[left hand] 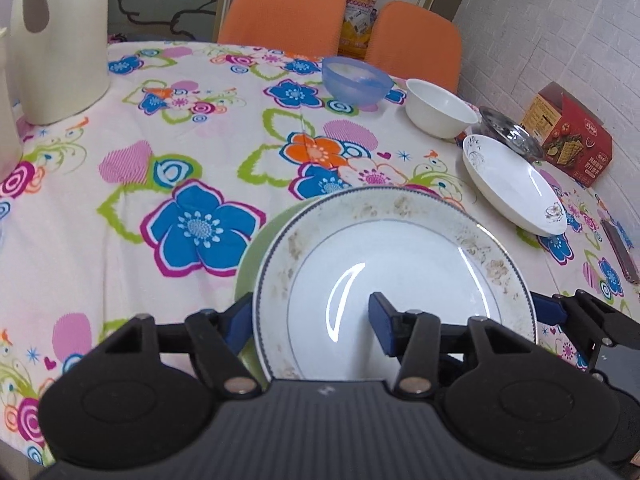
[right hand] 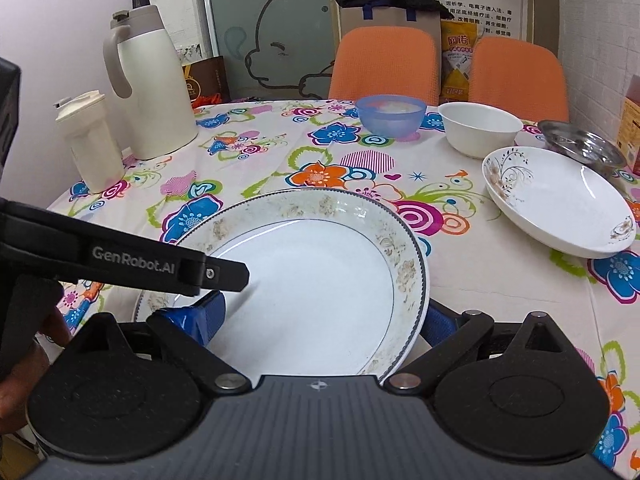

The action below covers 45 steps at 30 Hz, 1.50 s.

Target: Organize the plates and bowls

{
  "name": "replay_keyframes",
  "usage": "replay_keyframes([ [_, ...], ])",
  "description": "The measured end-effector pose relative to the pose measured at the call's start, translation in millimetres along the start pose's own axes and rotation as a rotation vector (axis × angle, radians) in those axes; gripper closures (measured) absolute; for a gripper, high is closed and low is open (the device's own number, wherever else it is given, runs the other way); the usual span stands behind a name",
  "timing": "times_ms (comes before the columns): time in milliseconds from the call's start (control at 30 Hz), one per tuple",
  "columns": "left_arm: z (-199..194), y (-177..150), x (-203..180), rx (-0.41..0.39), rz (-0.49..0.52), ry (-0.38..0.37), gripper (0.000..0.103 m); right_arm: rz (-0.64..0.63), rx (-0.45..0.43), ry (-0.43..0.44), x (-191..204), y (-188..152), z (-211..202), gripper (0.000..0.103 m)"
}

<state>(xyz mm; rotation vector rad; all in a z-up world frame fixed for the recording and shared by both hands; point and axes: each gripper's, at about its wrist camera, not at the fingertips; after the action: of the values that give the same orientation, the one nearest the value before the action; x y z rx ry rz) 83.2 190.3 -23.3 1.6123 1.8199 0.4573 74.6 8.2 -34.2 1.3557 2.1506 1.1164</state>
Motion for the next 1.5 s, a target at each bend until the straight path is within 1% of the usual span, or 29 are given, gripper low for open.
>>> replay_keyframes([
  [67, -10.4, 1.7, -3.2, -0.047, 0.027, 0.014, 0.044, 0.044, 0.002, 0.012, -7.0, 0.0, 0.2, 0.017],
  [167, -24.1, 6.7, -6.0, -0.101, 0.052, 0.036, 0.040, 0.081, -0.049, 0.012, -13.0, 1.4, -6.8, 0.017],
  [233, -29.1, 9.3, -6.8, -0.122, 0.058, 0.049, 0.039, 0.097, -0.084, 0.007, -15.9, 3.9, -12.4, 0.017],
  [300, -31.2, 11.8, -6.0, -0.128, 0.053, 0.049, 0.039, 0.096, -0.081, 0.005, -18.0, 5.5, -13.6, 0.017],
  [433, -27.5, 12.0, -9.3, -0.116, 0.050, 0.045, 0.039, 0.101, -0.066, 0.006, -21.9, 3.1, -14.4, 0.017],
  [533, -23.1, 11.8, -14.1, -0.103, 0.045, 0.037, 0.038, 0.109, -0.076, 0.008, -26.9, 2.1, -19.5, 0.017],
  [733, -17.9, 15.1, -30.4, -0.102, 0.060, 0.029, 0.031, 0.136, -0.085, -0.020, -48.6, 0.1, -30.5, 0.017],
  [1067, -1.1, 27.4, -80.6, -0.069, 0.139, 0.031, 0.031, 0.257, -0.120, -0.055, -113.1, -10.2, -47.0, 0.017],
  [1333, 28.1, 38.8, -132.5, -0.021, 0.229, 0.020, 0.030, 0.359, -0.160, -0.124, -173.2, -19.3, -62.9, 0.017],
  [1500, 44.9, 43.0, -154.8, 0.010, 0.286, 0.031, 0.030, 0.418, -0.186, -0.160, -206.5, -26.7, -70.1, 0.017],
])
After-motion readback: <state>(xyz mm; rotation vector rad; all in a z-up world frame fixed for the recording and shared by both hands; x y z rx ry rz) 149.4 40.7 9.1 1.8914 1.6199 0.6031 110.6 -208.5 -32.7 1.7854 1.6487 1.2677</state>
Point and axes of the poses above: each gripper's, at about its wrist camera, not at the fingertips, and z roughly the way its jaws point, x to its left, y to its top
